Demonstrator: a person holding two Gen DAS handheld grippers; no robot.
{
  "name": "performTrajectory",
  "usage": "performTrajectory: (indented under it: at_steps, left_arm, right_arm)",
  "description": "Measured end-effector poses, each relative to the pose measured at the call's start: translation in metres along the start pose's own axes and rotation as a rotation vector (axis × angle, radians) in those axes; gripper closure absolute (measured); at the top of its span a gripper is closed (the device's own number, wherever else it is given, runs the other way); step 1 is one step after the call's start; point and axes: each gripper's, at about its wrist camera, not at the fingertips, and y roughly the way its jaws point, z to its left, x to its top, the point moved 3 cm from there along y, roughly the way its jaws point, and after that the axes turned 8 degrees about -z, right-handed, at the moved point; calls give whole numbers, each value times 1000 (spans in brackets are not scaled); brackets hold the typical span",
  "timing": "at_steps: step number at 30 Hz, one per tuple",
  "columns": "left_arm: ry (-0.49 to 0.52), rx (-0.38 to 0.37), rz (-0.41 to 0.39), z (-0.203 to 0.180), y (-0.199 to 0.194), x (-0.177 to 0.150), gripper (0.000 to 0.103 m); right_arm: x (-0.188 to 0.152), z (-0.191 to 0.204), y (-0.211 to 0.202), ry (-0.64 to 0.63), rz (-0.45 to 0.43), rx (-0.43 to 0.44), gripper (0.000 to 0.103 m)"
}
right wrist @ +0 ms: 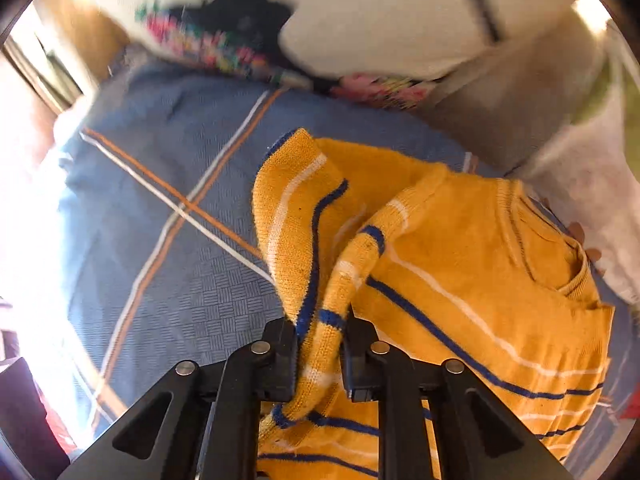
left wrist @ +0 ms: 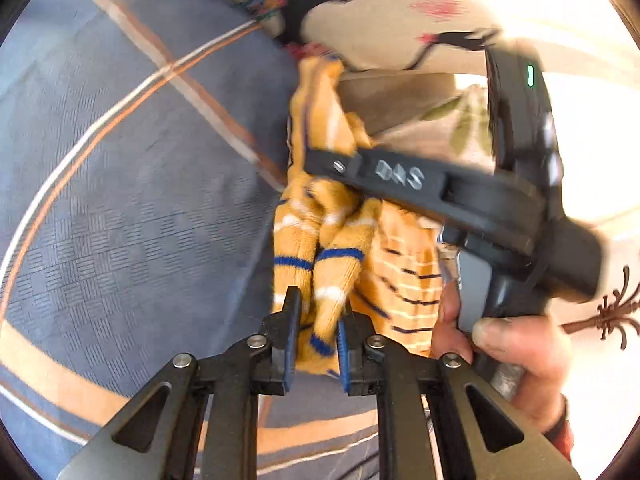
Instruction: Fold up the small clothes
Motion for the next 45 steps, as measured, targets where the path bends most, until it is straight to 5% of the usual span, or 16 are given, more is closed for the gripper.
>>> performTrajectory:
  at_steps: [3, 6, 11, 18, 22, 26, 30, 33, 36, 41, 43, 45]
  left_arm:
    - [15, -55, -34, -26, -27, -9, 76]
    - [56, -18, -100, -44, -49, -22, 60]
    - [43, 77, -87, -51, -44, -39, 60]
    - [70, 126, 0, -75, 13, -68, 60]
    - [141, 149, 52, -95, 46, -82, 60]
    - [220, 155, 74, -120, 67, -89, 60]
    - [272, 156, 79, -136, 78, -90, 60]
    - [270, 157, 96, -136, 85, -94, 60]
    - [257, 170, 116, -133, 94, -96, 60]
    - [287, 185, 84, -137, 93, -78, 58]
    - [303, 195, 56, -136, 92, -63, 53]
    - [307, 208, 48, -130, 97, -46, 44]
  right_arm:
    - [-11, -44, -38, 81, -84, 65, 89]
    - [-29, -103, -70, 143, -161, 84, 89]
    - [-75, -210, -99, 274, -211, 71, 89]
    - [-132, -294, -89, 432, -198, 52, 90]
    - [-156, -316, -70, 478, -189, 70, 88]
    - [-164, -331, -71, 524, -183, 81, 58]
    - [-167, -340, -114, 560, -292, 91, 58]
    - [-161, -329, -144, 564, -397, 195, 58]
    - [-157, -303, -135, 531, -385, 326, 58]
    - [-183, -297, -74, 549, -225, 205, 63]
    - [-192, -302, -73, 568, -235, 208, 64]
    - [-197, -307, -82, 562, -234, 155, 44]
